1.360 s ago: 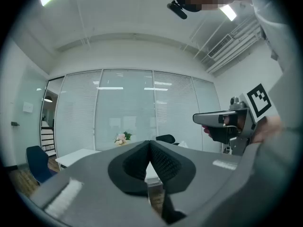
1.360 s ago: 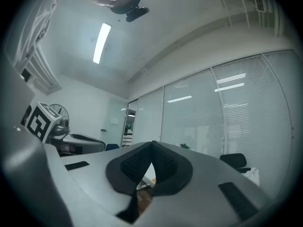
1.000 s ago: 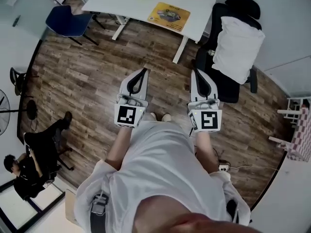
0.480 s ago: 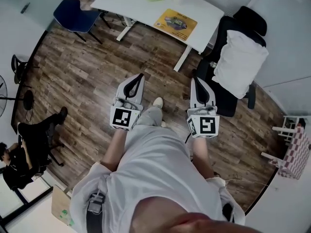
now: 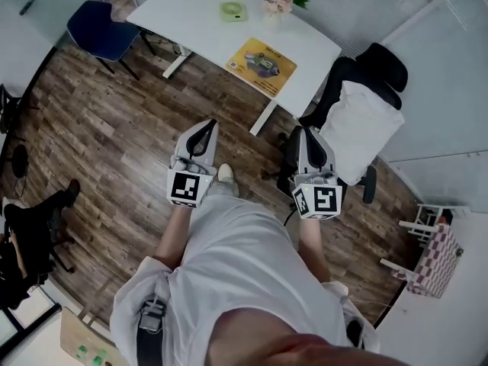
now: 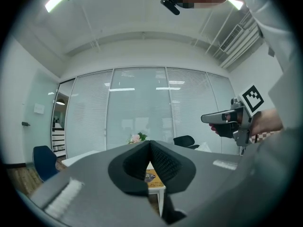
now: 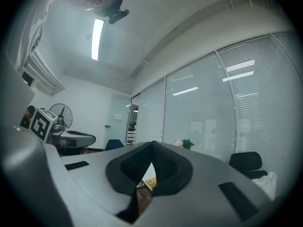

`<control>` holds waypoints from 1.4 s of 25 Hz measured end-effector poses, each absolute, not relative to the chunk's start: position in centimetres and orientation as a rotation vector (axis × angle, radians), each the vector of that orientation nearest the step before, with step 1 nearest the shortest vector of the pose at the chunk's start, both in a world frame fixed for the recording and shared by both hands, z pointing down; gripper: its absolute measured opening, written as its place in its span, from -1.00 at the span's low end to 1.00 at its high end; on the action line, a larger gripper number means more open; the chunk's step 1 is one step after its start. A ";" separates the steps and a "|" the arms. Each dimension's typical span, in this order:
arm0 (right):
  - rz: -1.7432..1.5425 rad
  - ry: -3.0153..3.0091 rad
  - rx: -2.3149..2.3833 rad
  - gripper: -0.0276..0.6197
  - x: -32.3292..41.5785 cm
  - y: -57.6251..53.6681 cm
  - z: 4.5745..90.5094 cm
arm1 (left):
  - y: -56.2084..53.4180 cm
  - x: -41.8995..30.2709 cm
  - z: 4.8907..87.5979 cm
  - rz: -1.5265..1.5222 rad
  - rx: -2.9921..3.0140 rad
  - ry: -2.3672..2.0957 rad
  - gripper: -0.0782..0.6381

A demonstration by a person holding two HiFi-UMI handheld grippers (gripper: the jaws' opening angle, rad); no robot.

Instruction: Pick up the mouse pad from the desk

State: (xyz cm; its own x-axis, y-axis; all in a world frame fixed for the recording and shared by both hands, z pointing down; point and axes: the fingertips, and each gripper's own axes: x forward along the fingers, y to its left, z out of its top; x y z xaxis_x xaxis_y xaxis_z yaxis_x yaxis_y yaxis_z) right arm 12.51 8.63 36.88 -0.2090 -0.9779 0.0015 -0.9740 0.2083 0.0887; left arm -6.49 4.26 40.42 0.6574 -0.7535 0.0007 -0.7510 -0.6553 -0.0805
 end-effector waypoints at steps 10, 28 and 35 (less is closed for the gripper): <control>-0.062 -2.377 1.915 -0.91 16.5 -3.2 37.1 | -6.8 -3.8 38.7 0.013 -2.805 1.229 -0.82; 0.034 -2.351 1.739 -0.91 20.1 -18.1 44.4 | -18.0 -3.9 39.0 0.018 -2.731 1.379 -0.82; 0.146 -2.287 1.499 -0.91 21.4 -25.1 54.3 | -22.0 -4.1 39.0 0.061 -2.677 1.603 -0.82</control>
State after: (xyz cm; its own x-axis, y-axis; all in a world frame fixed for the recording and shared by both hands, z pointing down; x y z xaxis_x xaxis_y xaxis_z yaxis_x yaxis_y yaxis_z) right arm 21.36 -25.10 54.28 -0.3445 -0.8567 0.3839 -0.8986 0.4193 0.1291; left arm -4.08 -21.98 38.98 0.4718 -0.8806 -0.0439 -0.8814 -0.4724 0.0023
